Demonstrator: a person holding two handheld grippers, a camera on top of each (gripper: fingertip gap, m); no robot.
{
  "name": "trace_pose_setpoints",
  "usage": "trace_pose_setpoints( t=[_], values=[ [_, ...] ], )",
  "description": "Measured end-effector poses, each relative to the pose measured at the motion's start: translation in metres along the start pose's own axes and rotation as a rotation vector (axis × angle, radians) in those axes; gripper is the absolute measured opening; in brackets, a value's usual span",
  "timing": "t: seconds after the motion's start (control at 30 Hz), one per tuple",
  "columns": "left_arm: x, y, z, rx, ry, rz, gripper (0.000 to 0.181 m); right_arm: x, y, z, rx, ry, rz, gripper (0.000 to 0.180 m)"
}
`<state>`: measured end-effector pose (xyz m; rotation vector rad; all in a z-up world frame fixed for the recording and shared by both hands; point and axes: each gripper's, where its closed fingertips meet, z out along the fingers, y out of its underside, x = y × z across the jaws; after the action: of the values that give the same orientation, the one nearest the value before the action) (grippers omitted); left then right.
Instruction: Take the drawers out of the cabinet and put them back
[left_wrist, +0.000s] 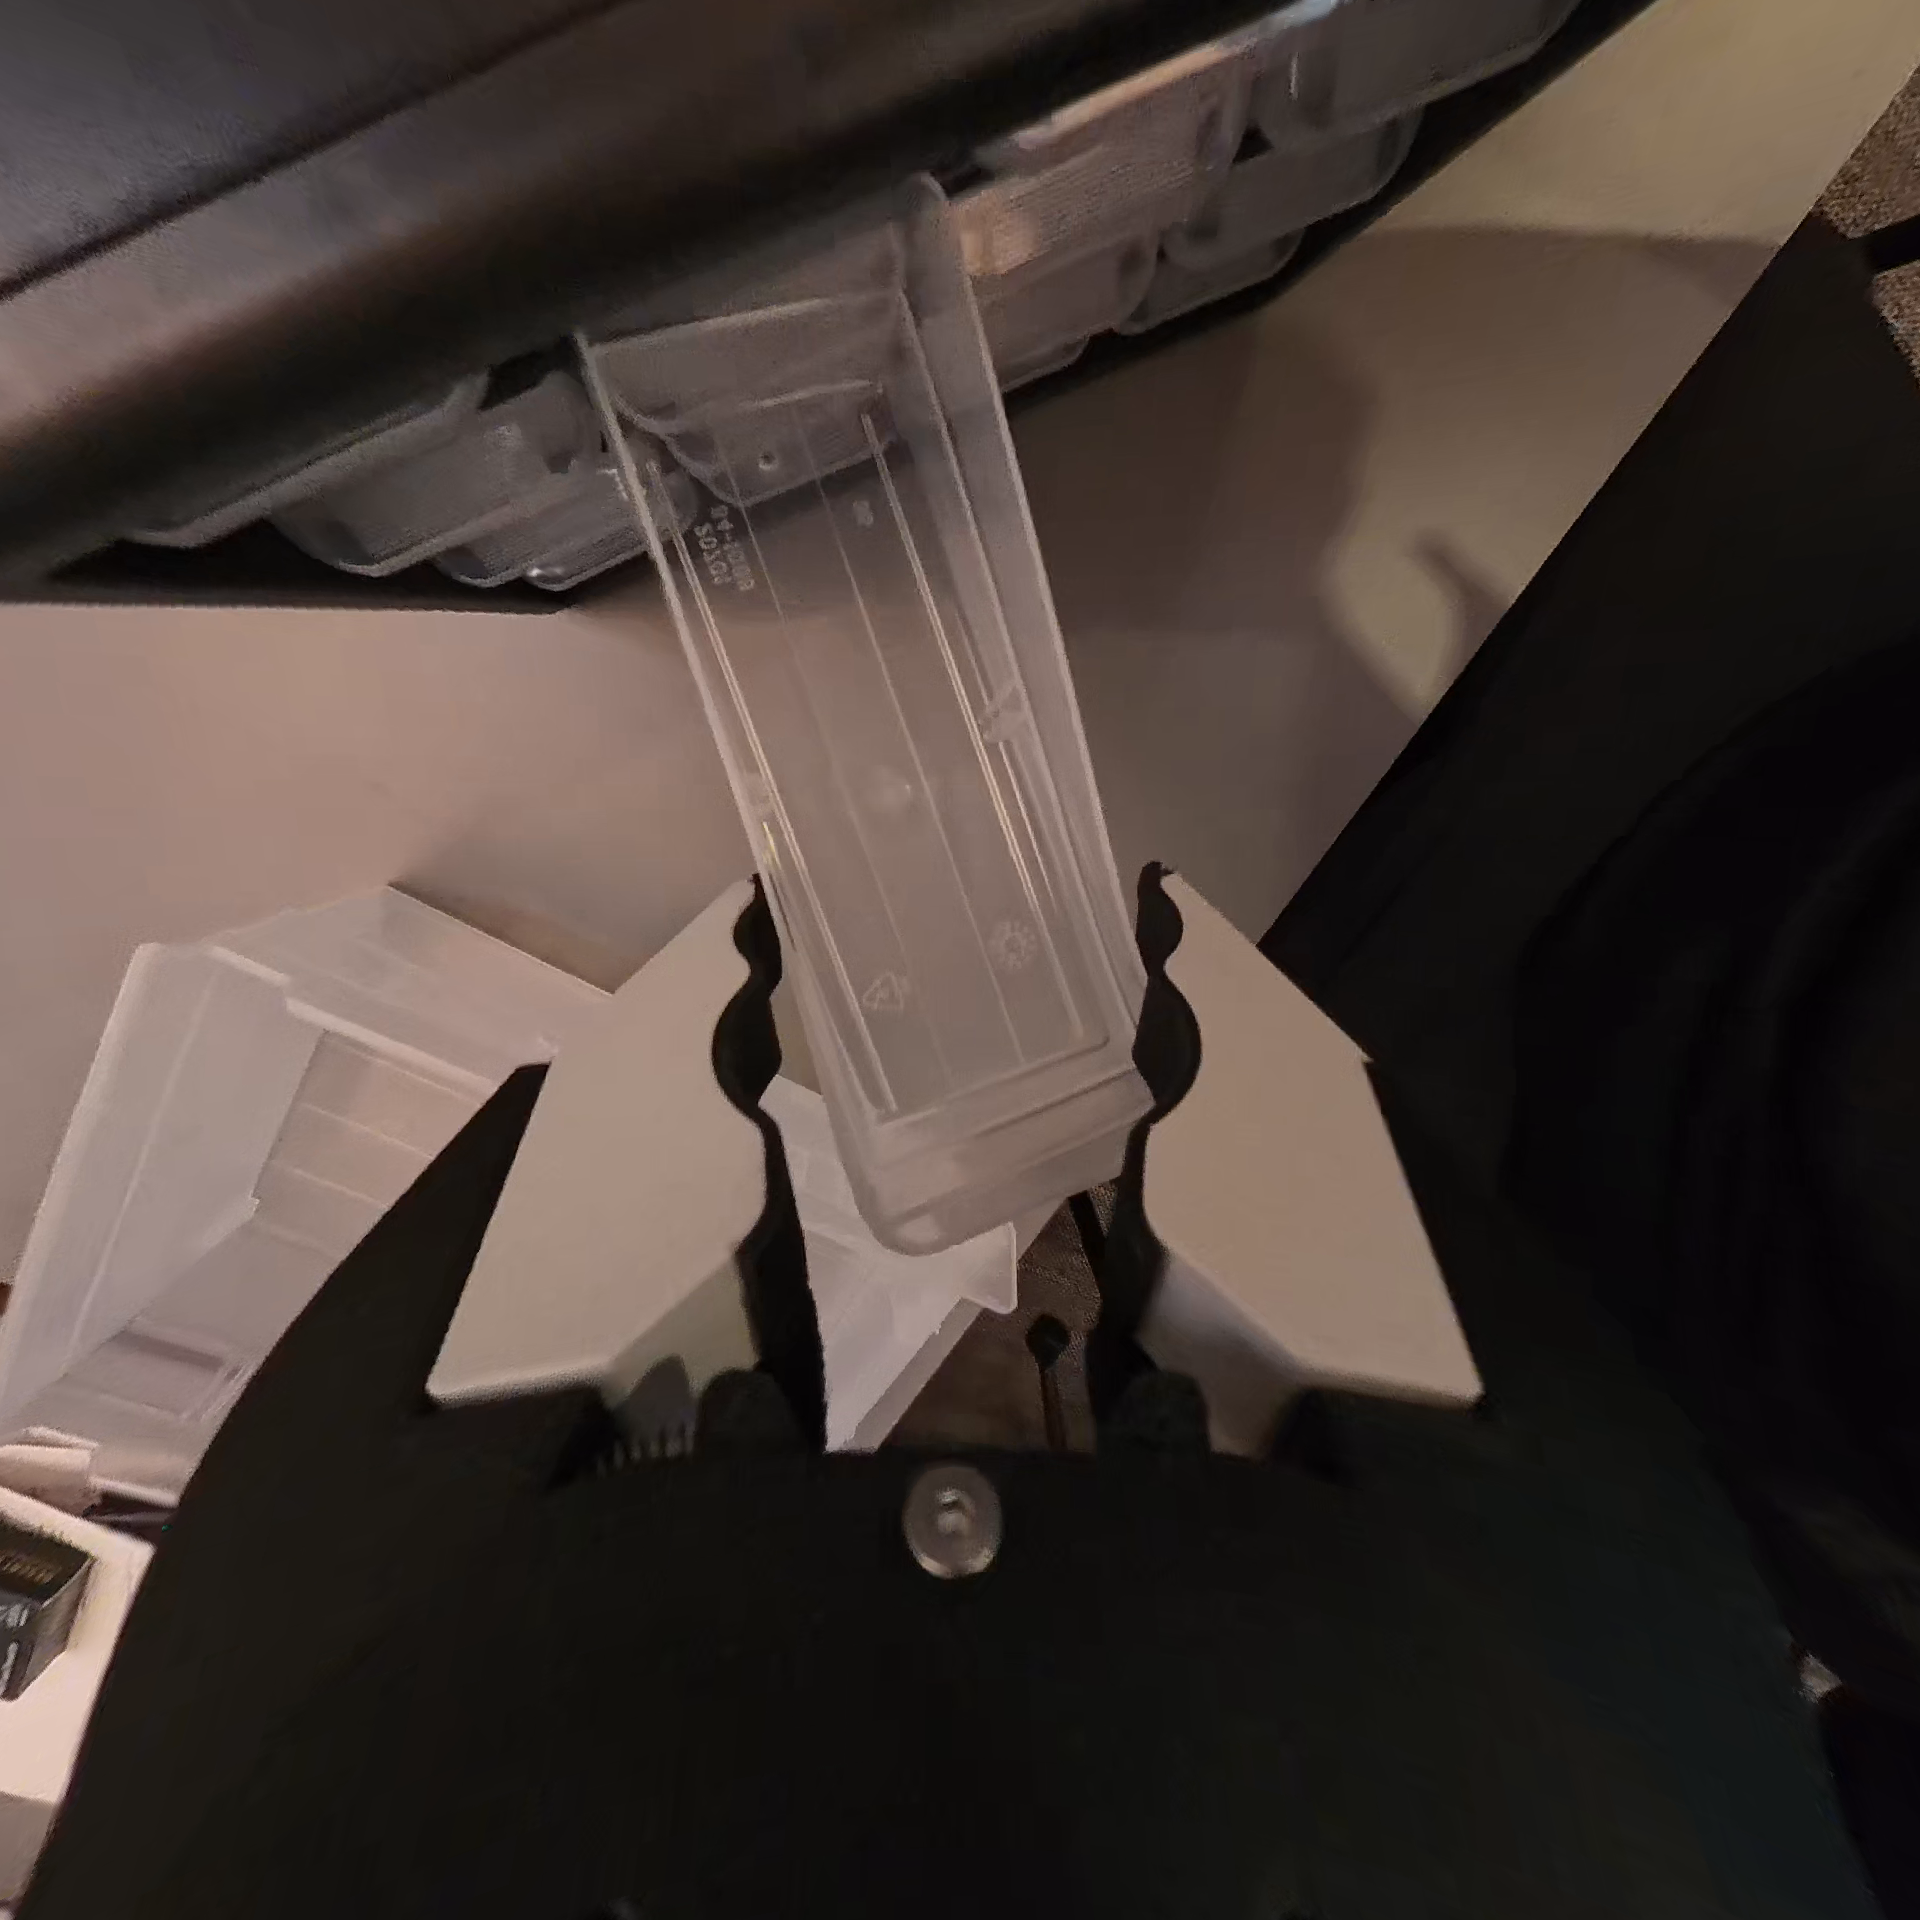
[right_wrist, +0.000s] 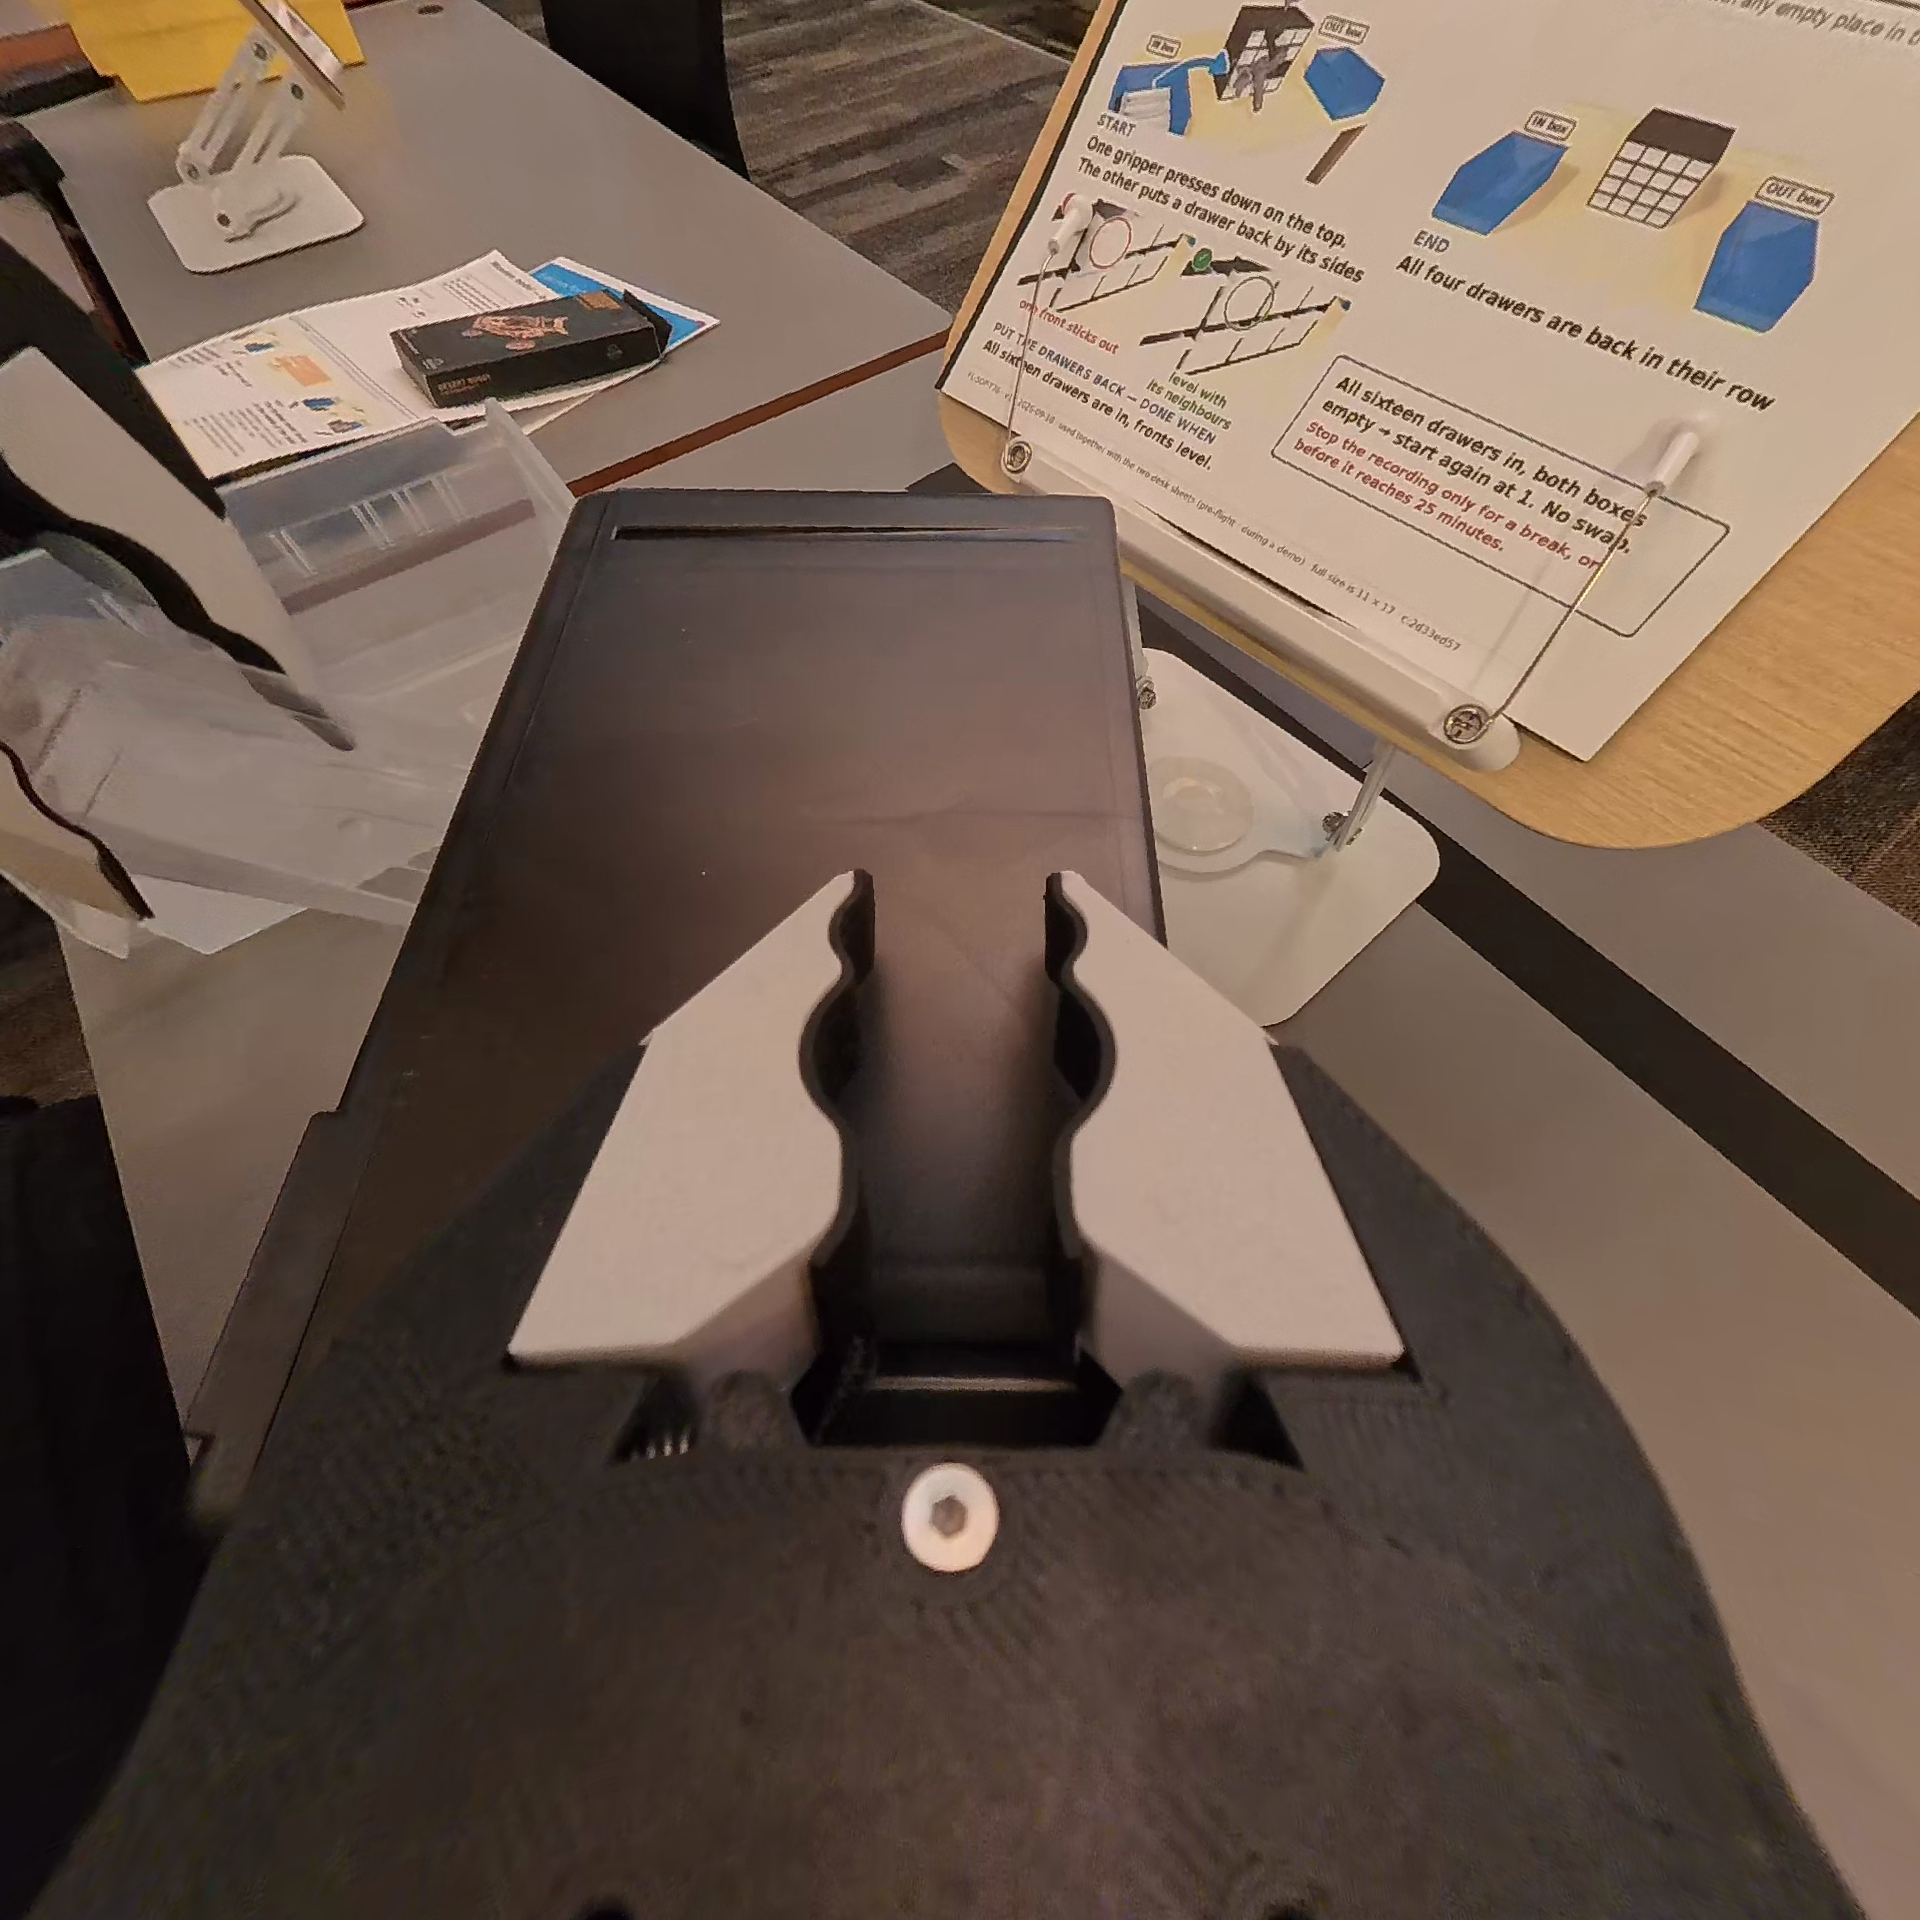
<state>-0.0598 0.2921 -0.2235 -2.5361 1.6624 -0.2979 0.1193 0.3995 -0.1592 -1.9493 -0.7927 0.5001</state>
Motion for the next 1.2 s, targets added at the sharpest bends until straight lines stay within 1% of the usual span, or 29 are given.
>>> trace_pose_setpoints(
  t=[0.17, 0.27, 0.33, 0.37, 0.43, 0.63, 0.73, 0.87, 0.9, 0.93, 0.97, 1.0, 1.03, 1.13, 1.2],
  values=[
    [-0.001, -0.006, -0.009, 0.022, 0.014, -0.034, 0.067, 0.000, -0.001, -0.001, 0.012, -0.004, -0.001, 0.030],
    [0.000, -0.006, -0.009, 0.085, 0.087, -0.079, 0.066, 0.000, -0.001, -0.001, 0.020, -0.004, -0.001, 0.030],
    [0.001, -0.012, -0.013, 0.169, 0.147, -0.114, 0.066, 0.000, -0.001, -0.001, 0.021, -0.005, -0.002, 0.030],
    [0.003, -0.012, -0.014, 0.184, 0.182, -0.129, 0.066, 0.000, -0.001, -0.001, 0.020, -0.005, -0.003, 0.030],
    [0.001, -0.015, -0.013, 0.224, 0.201, -0.134, 0.066, 0.000, -0.001, -0.001, 0.019, -0.006, -0.003, 0.030],
    [-0.006, -0.023, -0.001, 0.293, 0.127, -0.148, 0.063, 0.000, -0.001, -0.001, 0.024, -0.003, -0.001, 0.030],
    [-0.009, -0.036, 0.003, 0.384, 0.107, -0.170, 0.064, 0.000, -0.001, -0.002, 0.026, -0.002, 0.000, 0.030],
    [-0.016, -0.060, 0.011, 0.506, 0.041, -0.159, 0.067, 0.000, -0.001, -0.001, 0.024, -0.002, 0.000, 0.030],
    [-0.017, -0.063, 0.011, 0.522, 0.011, -0.131, 0.071, 0.000, -0.001, -0.001, 0.023, -0.002, 0.000, 0.030],
    [-0.020, -0.063, 0.011, 0.518, -0.030, -0.097, 0.081, 0.000, -0.001, -0.001, 0.023, -0.002, 0.000, 0.030],
    [-0.020, -0.061, 0.010, 0.515, -0.056, -0.058, 0.084, 0.000, -0.001, -0.002, 0.023, -0.002, 0.000, 0.030],
    [-0.016, -0.059, 0.008, 0.526, -0.065, -0.015, 0.091, 0.000, -0.001, -0.002, 0.024, -0.002, 0.000, 0.030],
    [-0.016, -0.056, 0.006, 0.530, -0.086, 0.015, 0.100, 0.000, -0.001, -0.002, 0.025, -0.002, 0.000, 0.030],
    [-0.020, -0.042, -0.005, 0.526, -0.158, 0.096, 0.116, 0.000, -0.001, -0.002, 0.024, -0.004, -0.002, 0.030],
    [-0.028, -0.028, -0.016, 0.514, -0.217, 0.140, 0.119, 0.000, -0.001, -0.002, 0.026, -0.005, -0.003, 0.030]
  ],
)
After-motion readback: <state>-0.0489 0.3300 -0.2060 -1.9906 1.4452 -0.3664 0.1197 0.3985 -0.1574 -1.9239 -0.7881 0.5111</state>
